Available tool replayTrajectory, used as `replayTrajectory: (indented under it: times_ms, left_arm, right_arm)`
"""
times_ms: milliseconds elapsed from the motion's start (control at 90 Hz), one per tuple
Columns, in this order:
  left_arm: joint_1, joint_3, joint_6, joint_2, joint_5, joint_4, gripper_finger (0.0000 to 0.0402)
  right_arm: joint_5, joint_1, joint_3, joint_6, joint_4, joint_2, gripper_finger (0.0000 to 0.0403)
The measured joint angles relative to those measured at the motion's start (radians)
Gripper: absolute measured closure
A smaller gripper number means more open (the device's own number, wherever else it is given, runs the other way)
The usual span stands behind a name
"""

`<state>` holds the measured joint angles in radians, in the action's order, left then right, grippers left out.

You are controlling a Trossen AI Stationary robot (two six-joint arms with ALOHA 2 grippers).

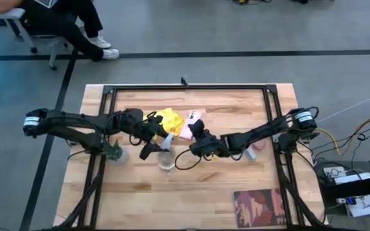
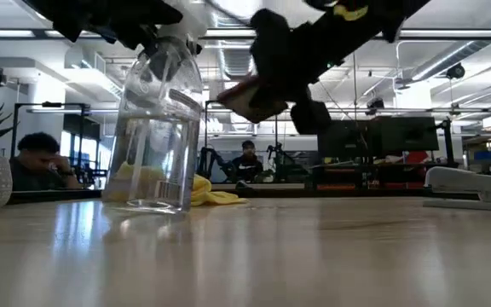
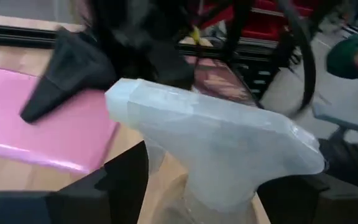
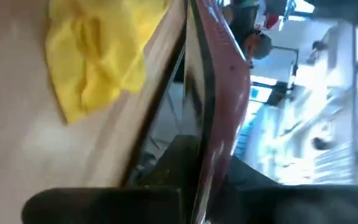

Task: Apply microfiber cloth
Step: Spray the front and back of the cellphone using the spray bottle

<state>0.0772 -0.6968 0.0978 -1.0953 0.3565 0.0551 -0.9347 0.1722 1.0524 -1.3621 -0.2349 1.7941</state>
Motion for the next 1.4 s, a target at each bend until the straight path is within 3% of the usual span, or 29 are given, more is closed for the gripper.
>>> replayTrajectory:
  times_ms: [89,244,511,1400]
  left_arm:
    - [0.012,0.0,0.004,0.0,0.001,-0.005,0.0163]
    - [0.019,-0.002,0.005,0.002,0.016,-0.03,0.0158]
    - [0.018,-0.004,0.011,0.003,0.076,-0.07,0.0148]
    - [0.018,-0.002,0.027,0.001,0.105,-0.072,0.0161]
  right_arm:
    - [-0.061,0.005,0.034,-0.125,-0.01,0.053,0.04]
    - [-0.074,0.018,0.089,-0.332,-0.032,0.113,0.04]
    - [-0.124,0.025,0.109,-0.724,-0.314,0.149,0.04]
    - [-0.122,0.028,0.134,-0.862,-0.316,0.067,0.04]
